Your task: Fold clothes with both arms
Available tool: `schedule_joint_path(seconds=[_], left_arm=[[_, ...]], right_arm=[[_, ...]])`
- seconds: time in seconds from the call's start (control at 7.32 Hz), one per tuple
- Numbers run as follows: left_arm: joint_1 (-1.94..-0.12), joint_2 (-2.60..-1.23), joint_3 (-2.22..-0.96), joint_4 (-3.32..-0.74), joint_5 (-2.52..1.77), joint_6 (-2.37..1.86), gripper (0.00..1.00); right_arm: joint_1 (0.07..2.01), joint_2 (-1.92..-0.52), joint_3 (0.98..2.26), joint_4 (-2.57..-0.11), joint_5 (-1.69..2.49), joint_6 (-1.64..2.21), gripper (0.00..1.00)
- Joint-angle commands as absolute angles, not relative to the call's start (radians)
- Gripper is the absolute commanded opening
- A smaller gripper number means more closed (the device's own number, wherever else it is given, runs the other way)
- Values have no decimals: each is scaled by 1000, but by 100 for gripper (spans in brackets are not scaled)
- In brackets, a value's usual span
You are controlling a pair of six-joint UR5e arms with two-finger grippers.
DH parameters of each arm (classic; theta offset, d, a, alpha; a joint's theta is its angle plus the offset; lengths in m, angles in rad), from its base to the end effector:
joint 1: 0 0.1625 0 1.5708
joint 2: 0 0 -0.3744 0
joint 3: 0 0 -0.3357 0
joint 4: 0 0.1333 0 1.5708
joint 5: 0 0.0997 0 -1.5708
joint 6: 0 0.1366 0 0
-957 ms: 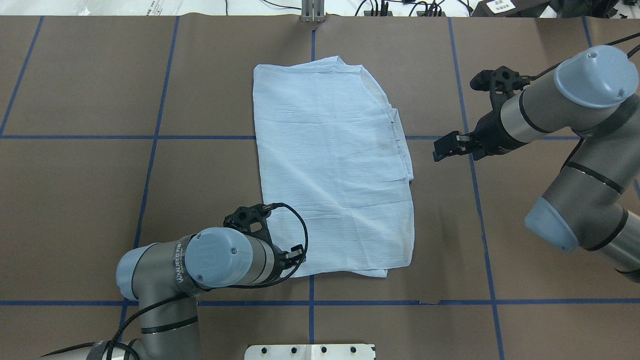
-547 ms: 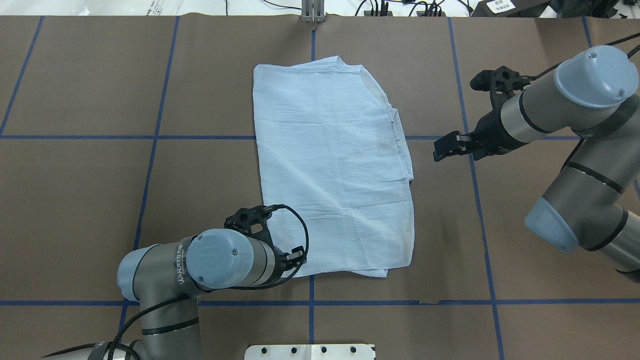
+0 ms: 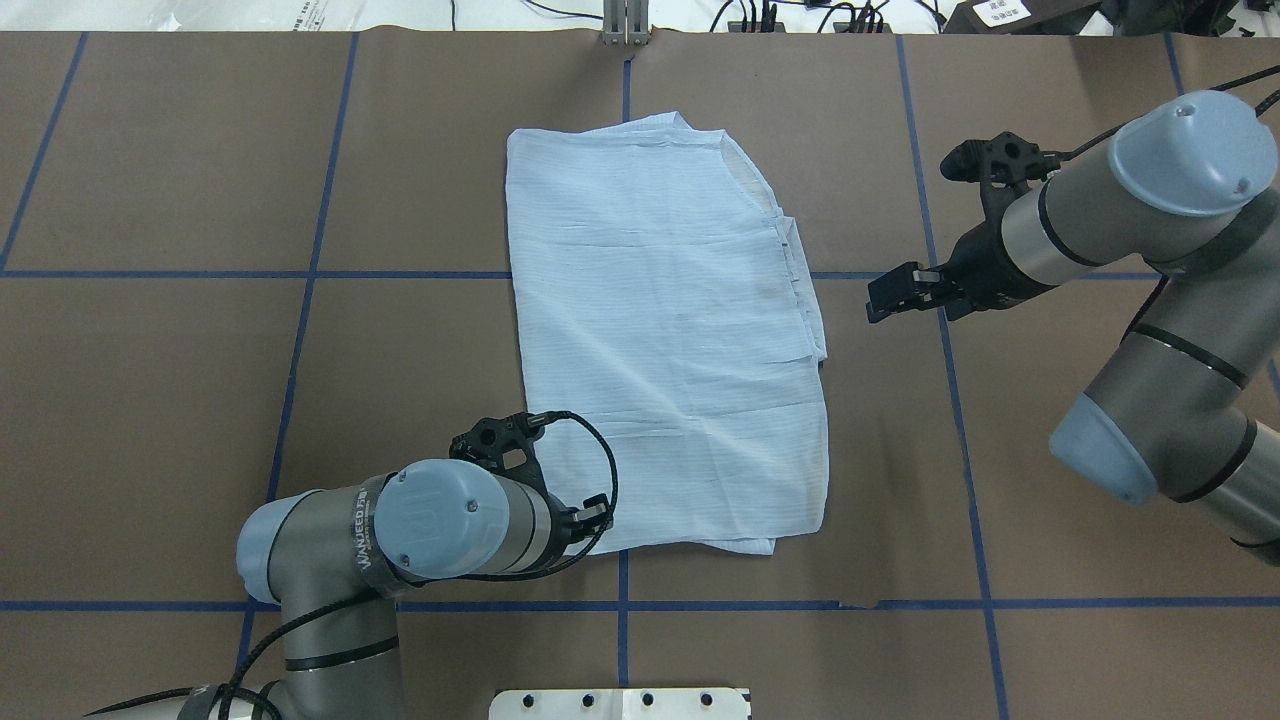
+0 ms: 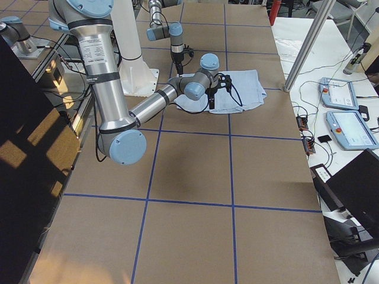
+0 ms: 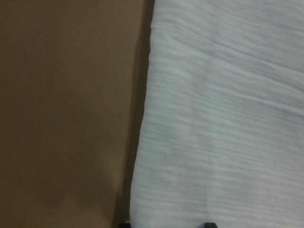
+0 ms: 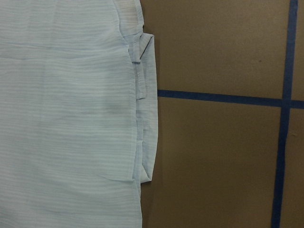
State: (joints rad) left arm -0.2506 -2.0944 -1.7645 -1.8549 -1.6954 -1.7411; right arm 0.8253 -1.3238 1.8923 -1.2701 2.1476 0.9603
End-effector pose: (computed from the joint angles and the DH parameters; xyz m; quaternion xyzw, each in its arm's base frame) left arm 0.5602 -0.2635 0.2552 -0.0353 0.4809 -0.1537 0.8625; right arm -0.3138 -0.4265 0.3426 0.0712 -0.4737 -0.0259 0.8774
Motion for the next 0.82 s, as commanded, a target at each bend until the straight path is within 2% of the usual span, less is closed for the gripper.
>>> schedule_joint_path(seconds=[0.0, 0.14, 0.27, 0.68], left_arm=[[-250, -2098, -1764, -1855, -1698, -1741, 33], [-250, -2098, -1766, -1855, -1700, -1741, 7], [-250, -2100, -1776, -1855, -1701, -1730, 0], [-261, -2100, -1790, -1855, -1701, -1727, 0]], right_arm=[[825, -1324, 1893, -1270, 2148, 960, 100], [825, -1324, 1893, -1270, 2148, 960, 100], [825, -1324, 1893, -1270, 2148, 960, 100], [802, -1321, 1910, -1270, 2149, 1078, 100]])
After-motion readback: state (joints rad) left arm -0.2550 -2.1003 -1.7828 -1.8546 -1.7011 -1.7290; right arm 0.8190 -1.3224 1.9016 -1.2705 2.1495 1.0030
